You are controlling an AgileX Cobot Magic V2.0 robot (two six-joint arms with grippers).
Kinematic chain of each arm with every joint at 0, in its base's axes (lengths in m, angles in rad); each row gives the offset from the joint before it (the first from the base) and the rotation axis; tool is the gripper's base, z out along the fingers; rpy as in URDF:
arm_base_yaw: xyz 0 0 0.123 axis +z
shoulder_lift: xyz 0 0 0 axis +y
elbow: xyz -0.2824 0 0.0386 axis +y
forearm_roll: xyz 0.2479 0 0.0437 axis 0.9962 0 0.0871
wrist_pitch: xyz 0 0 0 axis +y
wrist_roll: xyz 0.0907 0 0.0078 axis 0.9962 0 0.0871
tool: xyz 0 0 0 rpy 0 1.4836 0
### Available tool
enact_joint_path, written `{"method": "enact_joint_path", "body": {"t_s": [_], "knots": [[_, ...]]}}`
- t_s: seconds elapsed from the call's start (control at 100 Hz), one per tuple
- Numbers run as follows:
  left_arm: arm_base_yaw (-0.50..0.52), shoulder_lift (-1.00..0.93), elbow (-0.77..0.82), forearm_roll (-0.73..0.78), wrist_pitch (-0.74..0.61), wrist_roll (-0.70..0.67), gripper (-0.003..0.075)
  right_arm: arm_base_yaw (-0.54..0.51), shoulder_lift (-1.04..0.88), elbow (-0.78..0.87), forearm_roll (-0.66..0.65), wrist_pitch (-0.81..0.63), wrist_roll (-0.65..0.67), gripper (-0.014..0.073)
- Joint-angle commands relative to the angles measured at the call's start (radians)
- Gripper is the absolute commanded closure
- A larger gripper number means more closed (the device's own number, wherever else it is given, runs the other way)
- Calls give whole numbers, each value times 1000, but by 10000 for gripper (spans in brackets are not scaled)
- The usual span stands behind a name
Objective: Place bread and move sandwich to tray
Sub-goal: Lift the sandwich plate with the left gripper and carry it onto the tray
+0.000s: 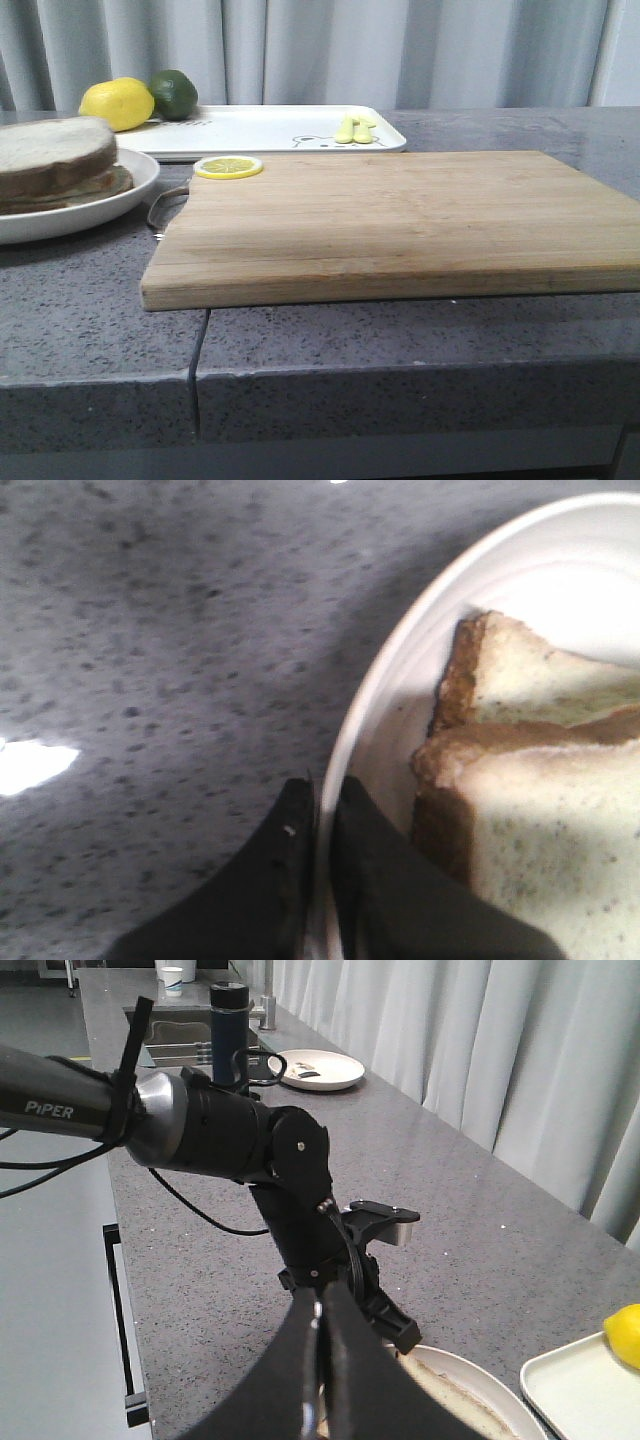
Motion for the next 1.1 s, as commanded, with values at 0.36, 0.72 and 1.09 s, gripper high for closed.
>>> {"method": "enact_joint_path", "body": {"t_s": [0.36, 0.72, 1.09], "knots": [[-9, -46, -287, -249, 47, 59, 740, -259, -273, 217, 6, -127, -10, 655], [-135, 88, -421, -331, -65, 23, 740, -367, -355, 435, 8, -71, -10, 655], [-243, 333, -645, -337, -106, -53, 740, -367, -371, 519, 17, -101, -10, 655]]}}
